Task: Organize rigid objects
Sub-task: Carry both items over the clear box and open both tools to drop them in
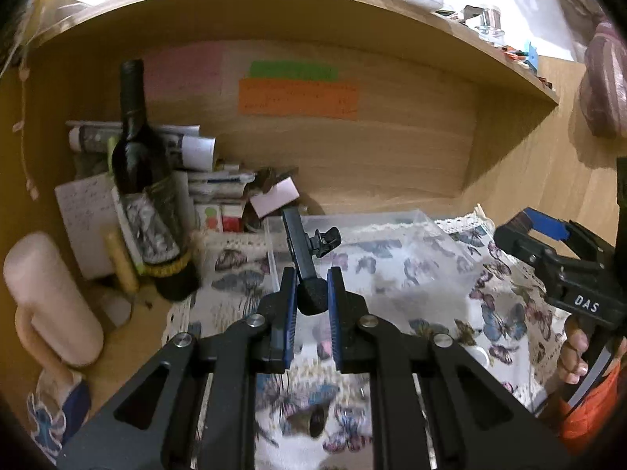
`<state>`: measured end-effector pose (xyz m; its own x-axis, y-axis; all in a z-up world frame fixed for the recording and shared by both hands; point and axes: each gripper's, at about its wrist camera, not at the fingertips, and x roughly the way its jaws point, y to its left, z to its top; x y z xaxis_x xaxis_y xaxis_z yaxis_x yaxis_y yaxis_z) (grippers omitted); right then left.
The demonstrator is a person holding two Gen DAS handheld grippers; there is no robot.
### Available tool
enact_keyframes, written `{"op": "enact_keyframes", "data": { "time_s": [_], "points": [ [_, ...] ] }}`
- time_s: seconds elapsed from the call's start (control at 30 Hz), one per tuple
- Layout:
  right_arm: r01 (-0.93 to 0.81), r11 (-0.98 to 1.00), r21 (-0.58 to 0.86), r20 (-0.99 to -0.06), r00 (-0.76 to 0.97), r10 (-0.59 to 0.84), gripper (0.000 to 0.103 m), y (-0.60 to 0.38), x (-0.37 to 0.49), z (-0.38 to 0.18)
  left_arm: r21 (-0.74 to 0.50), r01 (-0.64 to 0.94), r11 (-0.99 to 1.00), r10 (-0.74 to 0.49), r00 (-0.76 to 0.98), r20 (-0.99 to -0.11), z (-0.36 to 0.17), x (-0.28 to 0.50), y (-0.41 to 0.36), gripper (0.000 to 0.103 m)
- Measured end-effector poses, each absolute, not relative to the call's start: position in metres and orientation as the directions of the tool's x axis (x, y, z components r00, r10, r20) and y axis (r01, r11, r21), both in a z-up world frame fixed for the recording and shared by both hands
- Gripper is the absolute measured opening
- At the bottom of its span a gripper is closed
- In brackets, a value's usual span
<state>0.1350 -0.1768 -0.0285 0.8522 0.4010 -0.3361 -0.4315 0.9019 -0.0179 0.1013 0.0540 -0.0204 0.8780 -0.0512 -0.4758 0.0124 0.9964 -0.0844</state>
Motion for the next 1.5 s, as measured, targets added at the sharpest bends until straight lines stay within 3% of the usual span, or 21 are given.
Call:
{"op": "enact_keyframes", "data": {
  "time_s": [0.6, 0.9, 1.13, 1.23, 1.5],
  "points": [
    [-0.452, 0.891, -0.033, -0.539, 0.759, 0.365, 0.079, -0.131, 0.234, -0.07, -0.092, 0.05, 0.994, -0.099, 0.739, -0.666, -0.066, 0.215, 0.045, 0.014],
    [-0.468, 0.883, -0.03, -0.61, 0.709, 0.354, 0.08, -0.122, 0.253, -0.09, -0.057, 0.057, 0.997, -0.08, 0.691, -0.719, -0.089, 0.237, 0.034, 0.015],
    [-0.477, 0.878, -0.034, -0.611, 0.705, 0.359, 0.083, -0.122, 0.25, -0.088, -0.062, 0.041, 0.997, -0.073, 0.69, -0.72, -0.088, 0.236, 0.038, 0.019],
    [-0.476, 0.879, -0.032, -0.585, 0.722, 0.37, 0.083, -0.125, 0.241, -0.078, -0.059, 0.035, 0.998, -0.066, 0.711, -0.7, -0.078, 0.227, 0.04, 0.028],
    [-0.497, 0.865, -0.063, -0.492, 0.77, 0.407, 0.092, -0.14, 0.195, -0.049, -0.05, 0.026, 0.998, -0.051, 0.789, -0.612, -0.042, 0.184, 0.045, 0.078]
  ]
}}
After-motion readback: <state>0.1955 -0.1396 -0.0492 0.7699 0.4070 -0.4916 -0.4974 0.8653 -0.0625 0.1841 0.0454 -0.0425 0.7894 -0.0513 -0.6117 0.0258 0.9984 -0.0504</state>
